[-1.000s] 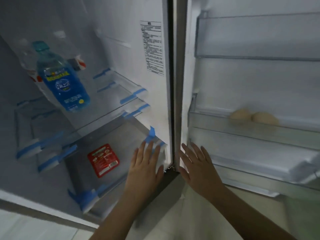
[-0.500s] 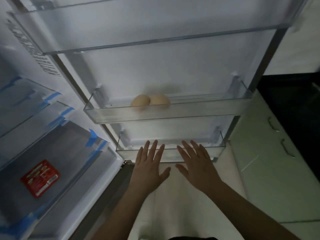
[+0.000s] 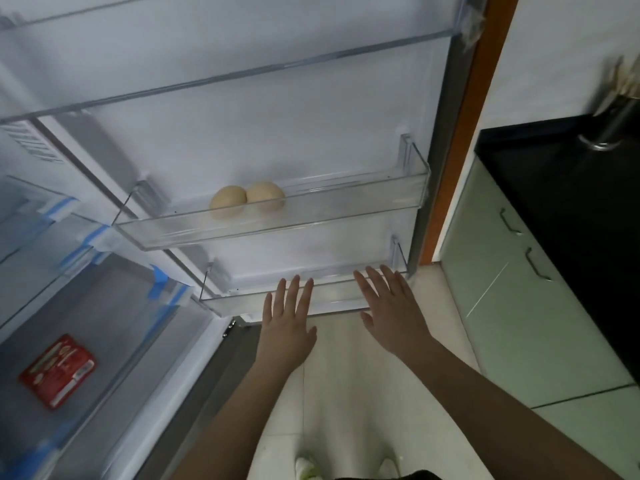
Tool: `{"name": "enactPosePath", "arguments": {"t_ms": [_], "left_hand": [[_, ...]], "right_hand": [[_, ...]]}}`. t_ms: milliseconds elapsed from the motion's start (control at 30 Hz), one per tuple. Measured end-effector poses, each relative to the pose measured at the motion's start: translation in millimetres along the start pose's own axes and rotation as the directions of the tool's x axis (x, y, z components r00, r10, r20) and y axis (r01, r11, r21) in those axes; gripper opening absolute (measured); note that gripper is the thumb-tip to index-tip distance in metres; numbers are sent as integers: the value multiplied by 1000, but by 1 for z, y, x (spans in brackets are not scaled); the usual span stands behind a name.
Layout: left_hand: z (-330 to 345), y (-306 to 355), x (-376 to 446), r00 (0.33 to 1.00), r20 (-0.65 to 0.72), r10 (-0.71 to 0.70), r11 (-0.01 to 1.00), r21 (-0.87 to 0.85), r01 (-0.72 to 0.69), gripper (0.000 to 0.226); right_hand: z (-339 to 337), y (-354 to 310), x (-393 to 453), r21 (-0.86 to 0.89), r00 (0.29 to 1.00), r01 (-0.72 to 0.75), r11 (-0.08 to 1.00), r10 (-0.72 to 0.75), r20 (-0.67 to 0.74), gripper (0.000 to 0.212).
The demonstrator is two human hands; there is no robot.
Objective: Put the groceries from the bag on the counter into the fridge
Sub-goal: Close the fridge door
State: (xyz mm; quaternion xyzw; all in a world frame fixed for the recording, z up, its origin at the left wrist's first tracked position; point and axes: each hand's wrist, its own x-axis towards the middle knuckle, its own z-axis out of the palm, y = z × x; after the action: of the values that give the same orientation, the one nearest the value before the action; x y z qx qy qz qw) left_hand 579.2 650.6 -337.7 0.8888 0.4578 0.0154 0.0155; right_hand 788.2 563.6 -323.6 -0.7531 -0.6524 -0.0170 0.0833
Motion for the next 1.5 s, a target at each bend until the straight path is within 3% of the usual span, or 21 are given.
{"name": "enactPosePath", "arguments": {"t_ms": [267,567,900,1067,1300,1500], "left_hand": [[-2,5,-12,999,23,-28,1000,5,28,101],[-17,-21,-47,995,42,93,996,-19,-92,89],[-13,-63,-99,987,-15,160,986,-40,-161,92],[-11,-84,-125,987,-13,163,986,-26,-163,94],[-18,-88,-168,993,-57,104,994,-28,-106,80],[-23,-66,-233,989,-8,144,982,-119,-144,85]], "right_hand": [[-4,-18,-14,-17,997,-45,999,46,64,85],[-10,-62,-56,8,992,-124,992,124,-27,83],[-1,-140,-111,-115,975,-221,969,217,-42,93],[-6,-171,-147,-147,985,-140,979,152,76,80],[-19,-184,-202,-135,999,-45,990,41,-26,80],[-14,-202,-236,-62,999,35,997,-37,-25,76]]}}
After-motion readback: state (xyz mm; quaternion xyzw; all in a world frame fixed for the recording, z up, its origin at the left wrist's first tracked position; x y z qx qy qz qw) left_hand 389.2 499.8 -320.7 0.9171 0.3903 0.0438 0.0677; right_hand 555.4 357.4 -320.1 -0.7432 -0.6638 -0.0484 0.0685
